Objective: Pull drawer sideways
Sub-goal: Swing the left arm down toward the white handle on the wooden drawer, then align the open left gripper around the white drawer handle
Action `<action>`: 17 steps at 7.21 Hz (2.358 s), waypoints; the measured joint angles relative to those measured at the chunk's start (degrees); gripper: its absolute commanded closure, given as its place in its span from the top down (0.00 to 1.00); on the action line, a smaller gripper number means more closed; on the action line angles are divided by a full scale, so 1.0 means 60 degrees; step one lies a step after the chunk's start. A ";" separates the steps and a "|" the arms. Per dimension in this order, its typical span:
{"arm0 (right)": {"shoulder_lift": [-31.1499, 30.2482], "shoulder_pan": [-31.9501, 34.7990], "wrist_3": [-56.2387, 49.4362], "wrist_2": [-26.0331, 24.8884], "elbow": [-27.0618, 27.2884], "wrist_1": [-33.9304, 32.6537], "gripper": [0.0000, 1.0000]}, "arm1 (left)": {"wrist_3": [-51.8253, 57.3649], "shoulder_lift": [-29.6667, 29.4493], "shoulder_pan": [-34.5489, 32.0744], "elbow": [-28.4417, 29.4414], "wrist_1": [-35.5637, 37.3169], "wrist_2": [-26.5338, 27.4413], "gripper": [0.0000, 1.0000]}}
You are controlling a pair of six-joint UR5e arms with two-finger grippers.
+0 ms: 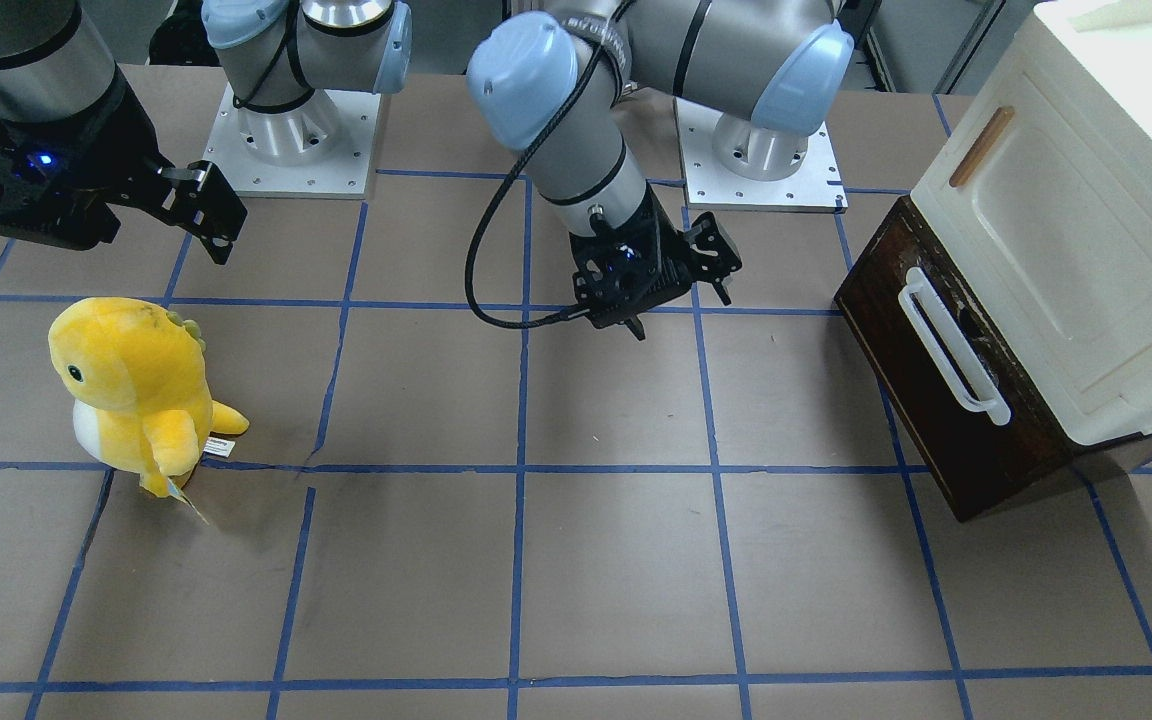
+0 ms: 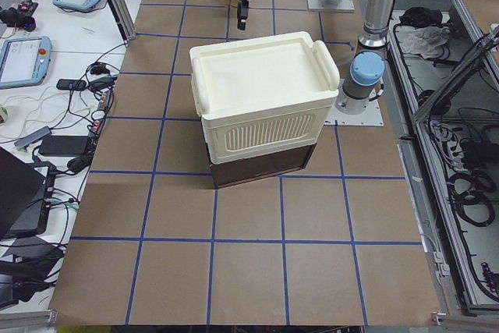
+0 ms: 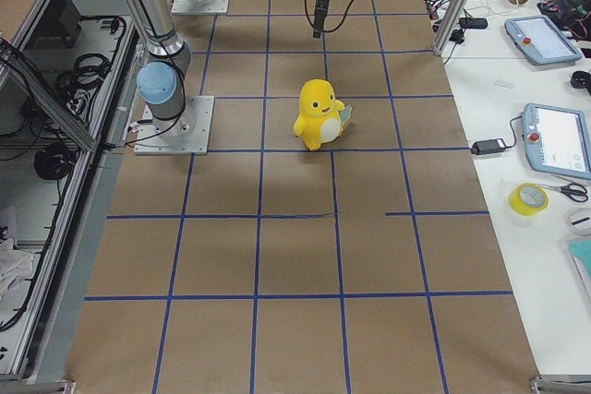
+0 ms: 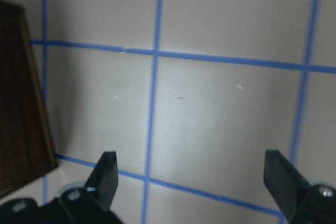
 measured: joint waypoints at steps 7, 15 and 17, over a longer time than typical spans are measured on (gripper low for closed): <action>0.0000 0.0004 0.0000 0.0000 0.0000 0.0000 1.00 | -0.0664 -0.1117 0.2046 -0.1263 -0.0815 0.3289 1.00; 0.0000 -0.0005 0.0000 0.0000 0.0000 0.0000 1.00 | -0.0672 -0.1656 0.2966 -0.1898 -0.1445 0.6077 0.96; 0.0000 0.0002 0.0000 0.0000 -0.0001 0.0000 1.00 | -0.0881 -0.1685 0.3186 -0.2067 -0.1700 0.6333 0.96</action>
